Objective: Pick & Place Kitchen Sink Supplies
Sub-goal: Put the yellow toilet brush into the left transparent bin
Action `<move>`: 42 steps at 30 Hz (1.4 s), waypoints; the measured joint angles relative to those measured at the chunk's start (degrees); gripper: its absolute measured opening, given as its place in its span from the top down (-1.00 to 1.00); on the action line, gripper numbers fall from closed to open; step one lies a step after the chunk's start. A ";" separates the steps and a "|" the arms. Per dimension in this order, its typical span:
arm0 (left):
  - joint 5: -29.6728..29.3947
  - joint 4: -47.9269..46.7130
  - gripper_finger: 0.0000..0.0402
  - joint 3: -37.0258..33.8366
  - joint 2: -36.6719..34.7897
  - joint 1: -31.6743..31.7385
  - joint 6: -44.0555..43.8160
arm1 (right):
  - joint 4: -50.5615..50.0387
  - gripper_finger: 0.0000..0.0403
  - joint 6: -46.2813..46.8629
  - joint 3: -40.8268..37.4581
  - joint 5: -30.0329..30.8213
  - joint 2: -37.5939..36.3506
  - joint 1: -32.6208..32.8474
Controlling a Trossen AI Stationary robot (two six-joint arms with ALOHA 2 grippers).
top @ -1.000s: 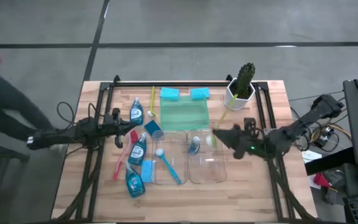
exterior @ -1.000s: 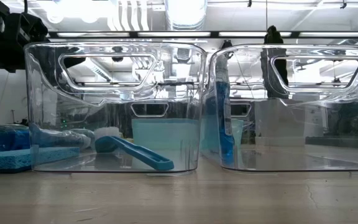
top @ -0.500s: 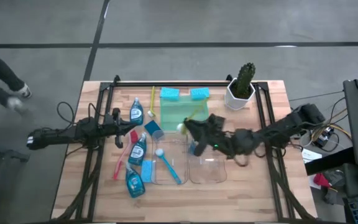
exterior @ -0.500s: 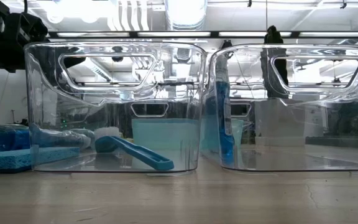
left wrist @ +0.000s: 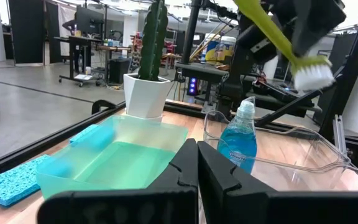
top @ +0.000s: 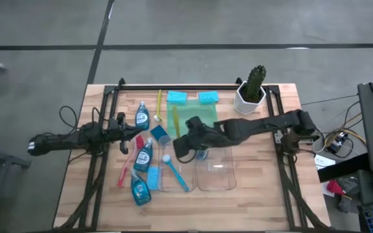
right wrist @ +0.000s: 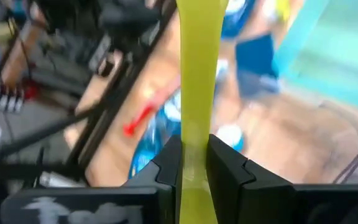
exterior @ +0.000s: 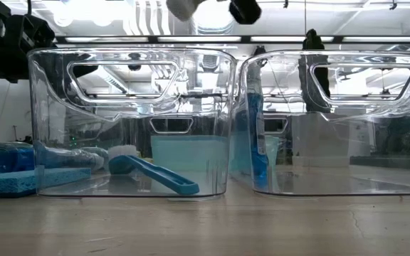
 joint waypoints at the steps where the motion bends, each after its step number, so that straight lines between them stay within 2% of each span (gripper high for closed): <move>1: 0.01 -0.01 1.00 -0.01 0.00 0.01 0.01 | -0.72 0.75 0.37 1.90 -2.61 1.41 -0.57; 4: 0.02 0.00 1.00 -0.01 0.00 0.02 0.02 | -2.10 0.75 3.87 7.01 -11.26 6.22 -2.16; 8: 0.01 0.00 1.00 0.00 0.03 0.01 0.02 | -7.34 0.75 4.75 14.60 -17.30 12.87 -2.73; 15: 0.00 0.00 1.00 -0.01 0.09 0.01 0.01 | -29.44 0.74 3.46 26.38 -18.77 20.90 -2.27; 17: 0.00 -0.01 1.00 -0.01 0.10 0.00 0.00 | -30.77 0.73 4.99 28.20 -19.16 22.43 -2.14; 20: 0.02 -0.04 1.00 0.00 0.20 0.00 0.01 | -30.14 0.73 6.23 28.91 -22.63 24.21 -2.12; 27: 0.01 -0.04 1.00 -0.01 0.22 0.02 0.00 | -30.19 0.72 7.31 28.76 -24.53 27.36 -1.32; 36: 0.01 -0.07 1.00 -0.01 0.22 0.02 0.01 | -29.39 0.72 7.41 25.95 -24.41 27.74 -1.02; 42: 0.02 -0.07 1.00 -0.01 0.22 0.00 0.02 | -23.08 0.72 6.67 23.47 -24.82 27.76 -0.59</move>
